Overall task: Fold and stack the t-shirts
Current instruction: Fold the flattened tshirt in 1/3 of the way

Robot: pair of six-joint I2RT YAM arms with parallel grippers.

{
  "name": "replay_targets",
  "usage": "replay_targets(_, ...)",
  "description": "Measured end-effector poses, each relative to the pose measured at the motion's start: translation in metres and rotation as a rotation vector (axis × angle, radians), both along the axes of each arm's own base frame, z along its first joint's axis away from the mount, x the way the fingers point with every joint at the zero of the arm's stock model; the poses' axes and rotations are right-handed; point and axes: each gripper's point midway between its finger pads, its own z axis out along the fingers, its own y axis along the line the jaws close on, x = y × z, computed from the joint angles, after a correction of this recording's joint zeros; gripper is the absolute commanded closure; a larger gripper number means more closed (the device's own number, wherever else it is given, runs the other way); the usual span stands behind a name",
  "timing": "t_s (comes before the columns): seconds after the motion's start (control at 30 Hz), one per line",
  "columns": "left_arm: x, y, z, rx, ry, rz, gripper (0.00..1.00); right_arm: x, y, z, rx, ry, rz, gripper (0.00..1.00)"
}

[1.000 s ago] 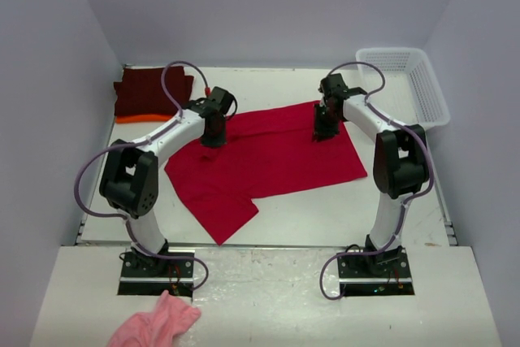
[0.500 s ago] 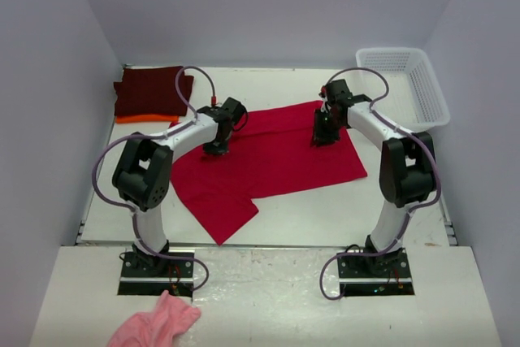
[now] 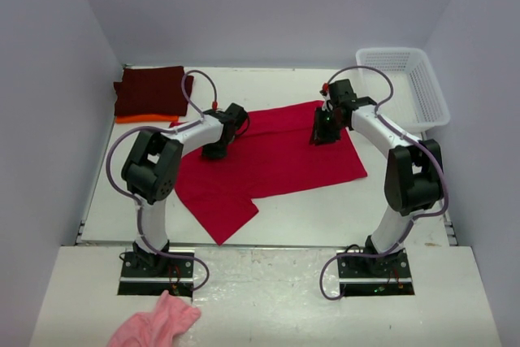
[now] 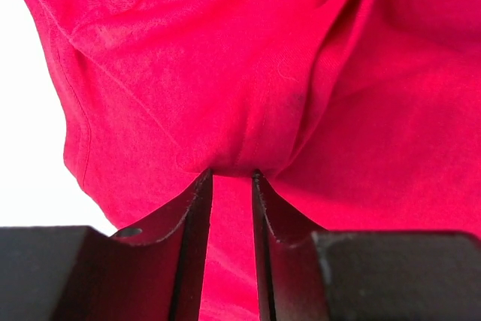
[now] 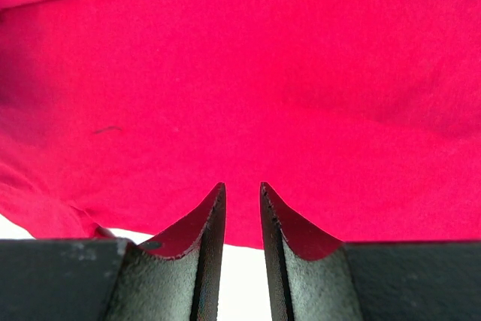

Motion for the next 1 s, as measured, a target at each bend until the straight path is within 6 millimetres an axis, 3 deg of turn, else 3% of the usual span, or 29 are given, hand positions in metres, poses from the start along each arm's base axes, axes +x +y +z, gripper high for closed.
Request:
replay_targets(0.23, -0.002, 0.002, -0.009, 0.017, 0.022, 0.0, 1.0, -0.002, 0.0, -0.002, 0.0, 0.006, 0.001, 0.74)
replay_targets(0.67, 0.002, 0.004, -0.001, 0.027, -0.004, 0.003, 1.0, -0.004, 0.002, -0.006, 0.001, 0.007, 0.007, 0.76)
replay_targets(0.77, 0.004, 0.004, 0.01, 0.02, -0.035, 0.001, 0.75, -0.006, 0.003, -0.008, 0.0, 0.009, 0.012, 0.76)
replay_targets(1.0, 0.012, -0.005, 0.055, -0.078, -0.154, -0.006, 0.74, -0.008, 0.007, -0.007, 0.001, 0.007, 0.023, 0.76)
